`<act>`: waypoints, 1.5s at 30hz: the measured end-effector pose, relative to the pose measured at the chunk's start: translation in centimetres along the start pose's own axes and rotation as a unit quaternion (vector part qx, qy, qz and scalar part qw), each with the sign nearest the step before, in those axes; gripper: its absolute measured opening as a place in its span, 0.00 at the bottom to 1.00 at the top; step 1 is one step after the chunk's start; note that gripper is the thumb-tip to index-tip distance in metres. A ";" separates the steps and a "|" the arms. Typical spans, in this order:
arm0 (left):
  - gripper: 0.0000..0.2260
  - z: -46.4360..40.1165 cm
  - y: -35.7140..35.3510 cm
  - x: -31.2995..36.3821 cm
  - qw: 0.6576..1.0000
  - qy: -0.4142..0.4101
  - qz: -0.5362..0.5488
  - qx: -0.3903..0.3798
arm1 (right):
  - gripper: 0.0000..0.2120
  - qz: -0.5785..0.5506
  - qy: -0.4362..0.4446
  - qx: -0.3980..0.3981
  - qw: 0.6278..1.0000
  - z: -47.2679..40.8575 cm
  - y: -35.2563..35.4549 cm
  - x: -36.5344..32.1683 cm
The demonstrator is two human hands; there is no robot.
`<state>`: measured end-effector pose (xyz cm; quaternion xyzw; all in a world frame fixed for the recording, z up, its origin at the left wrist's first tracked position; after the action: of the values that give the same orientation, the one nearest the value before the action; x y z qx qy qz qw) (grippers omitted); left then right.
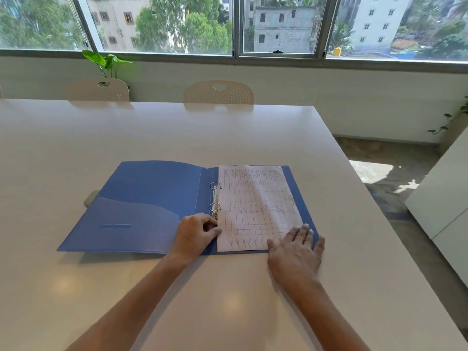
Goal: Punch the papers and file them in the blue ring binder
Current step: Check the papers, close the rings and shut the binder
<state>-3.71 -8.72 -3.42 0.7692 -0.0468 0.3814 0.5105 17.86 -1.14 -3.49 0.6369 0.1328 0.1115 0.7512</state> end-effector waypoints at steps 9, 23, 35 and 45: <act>0.06 -1.1 0.3 0.1 0.998 0.032 -0.009 -0.062 | 0.32 0.037 0.031 0.025 0.999 -0.1 0.4 -0.7; 0.09 -2.5 1.0 0.4 0.984 0.095 0.022 -0.146 | 0.35 -0.010 -0.026 -0.003 1.000 -0.2 -0.4 -0.3; 0.07 -3.2 0.8 0.1 0.969 0.166 0.038 -0.180 | 0.38 -0.039 -0.050 0.030 0.998 0.0 -1.2 0.4; 0.06 -2.5 0.5 0.3 0.976 0.159 0.033 -0.147 | 0.40 -0.108 -0.038 0.055 0.992 -0.2 -0.9 0.6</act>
<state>-5.08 -6.77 -2.37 0.6134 -0.0459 0.5045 0.6060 18.34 -0.92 -4.41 0.6629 0.1779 -0.0020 0.7273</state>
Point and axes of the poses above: each hand's wrist, its own z-axis away from the middle knuckle, its own y-axis out of the back of the hand, x = y × z, the point moved 2 cm from there along -z, towards the middle knuckle, and after that the axes turned 5 degrees about y, right-handed, at the moved point
